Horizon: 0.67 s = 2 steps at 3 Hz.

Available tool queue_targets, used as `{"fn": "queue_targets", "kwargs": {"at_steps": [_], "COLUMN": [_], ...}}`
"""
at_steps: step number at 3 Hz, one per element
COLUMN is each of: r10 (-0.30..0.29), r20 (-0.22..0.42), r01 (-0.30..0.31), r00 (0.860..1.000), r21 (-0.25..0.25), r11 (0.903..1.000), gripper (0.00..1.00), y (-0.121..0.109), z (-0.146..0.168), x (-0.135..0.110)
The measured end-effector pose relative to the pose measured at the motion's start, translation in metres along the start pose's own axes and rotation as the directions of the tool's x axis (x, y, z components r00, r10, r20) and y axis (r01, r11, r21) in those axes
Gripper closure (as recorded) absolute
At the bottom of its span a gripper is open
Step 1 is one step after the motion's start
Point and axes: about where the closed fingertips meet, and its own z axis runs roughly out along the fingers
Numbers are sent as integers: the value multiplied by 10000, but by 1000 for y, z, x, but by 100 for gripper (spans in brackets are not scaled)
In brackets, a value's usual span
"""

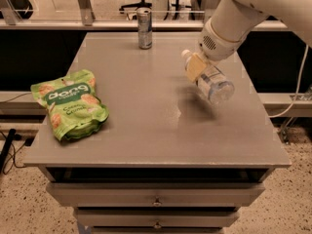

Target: Move blue plastic bottle near green rice chip bag

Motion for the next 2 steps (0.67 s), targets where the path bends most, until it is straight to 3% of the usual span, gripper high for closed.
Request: {"fn": "queue_targets", "kwargs": {"at_steps": [1,2], "r10": [-1336,-2063], "r20": [234,352], "r01": [1352,2092], "r00": [9908,9778], "r21": [-854,-1398], "r11": [9871,9678], "gripper": [100,100], "y": [88,142], "z": [2,7], "x": [-53,-81]}}
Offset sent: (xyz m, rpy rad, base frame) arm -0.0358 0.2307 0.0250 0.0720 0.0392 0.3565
